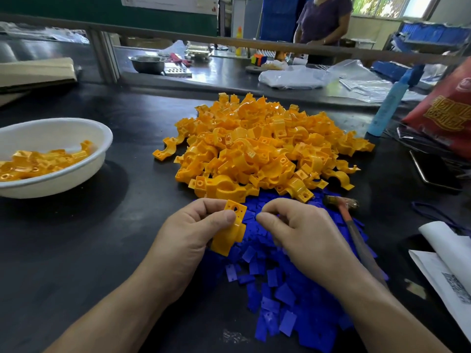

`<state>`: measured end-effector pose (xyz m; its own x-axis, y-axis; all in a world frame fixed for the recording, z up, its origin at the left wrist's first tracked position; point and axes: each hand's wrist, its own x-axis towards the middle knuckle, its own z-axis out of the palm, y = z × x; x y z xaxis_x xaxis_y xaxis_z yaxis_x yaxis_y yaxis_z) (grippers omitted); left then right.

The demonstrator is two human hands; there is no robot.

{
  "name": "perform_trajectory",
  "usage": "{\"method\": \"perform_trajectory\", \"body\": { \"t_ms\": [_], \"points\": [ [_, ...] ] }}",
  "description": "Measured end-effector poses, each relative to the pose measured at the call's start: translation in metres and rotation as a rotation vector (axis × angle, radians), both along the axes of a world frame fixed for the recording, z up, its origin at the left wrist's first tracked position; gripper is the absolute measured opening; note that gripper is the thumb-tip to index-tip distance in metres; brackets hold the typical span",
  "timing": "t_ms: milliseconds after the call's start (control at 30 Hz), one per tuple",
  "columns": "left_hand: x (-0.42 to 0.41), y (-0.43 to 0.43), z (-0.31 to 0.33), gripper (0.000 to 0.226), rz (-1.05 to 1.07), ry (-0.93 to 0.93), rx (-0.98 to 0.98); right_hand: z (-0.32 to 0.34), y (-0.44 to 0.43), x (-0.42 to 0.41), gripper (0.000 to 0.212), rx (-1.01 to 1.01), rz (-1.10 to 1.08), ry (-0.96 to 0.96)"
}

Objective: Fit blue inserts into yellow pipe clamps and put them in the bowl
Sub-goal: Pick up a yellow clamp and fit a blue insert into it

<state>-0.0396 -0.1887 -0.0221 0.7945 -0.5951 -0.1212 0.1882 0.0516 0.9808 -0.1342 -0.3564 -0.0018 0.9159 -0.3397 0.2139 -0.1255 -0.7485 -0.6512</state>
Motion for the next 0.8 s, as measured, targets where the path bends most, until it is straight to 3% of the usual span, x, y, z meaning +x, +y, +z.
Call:
{"method": "perform_trajectory", "body": {
  "t_ms": [167, 400, 500, 800],
  "points": [
    [0.000, 0.000, 0.001, 0.044, 0.002, -0.004, -0.020, -0.012, 0.003, -0.003, 0.011, 0.450, 0.021, -0.025],
    [-0.002, -0.002, -0.002, 0.050, -0.008, -0.030, 0.019, -0.011, 0.006, -0.002, 0.027, 0.816, 0.044, -0.174],
    [-0.003, -0.002, -0.003, 0.049, -0.018, -0.063, 0.051, -0.011, 0.012, -0.002, 0.029, 0.773, 0.098, -0.183],
    [-0.005, -0.001, 0.000, 0.036, -0.059, -0.100, 0.064, -0.008, 0.022, -0.005, 0.018, 0.402, 0.134, -0.255]
  ]
}}
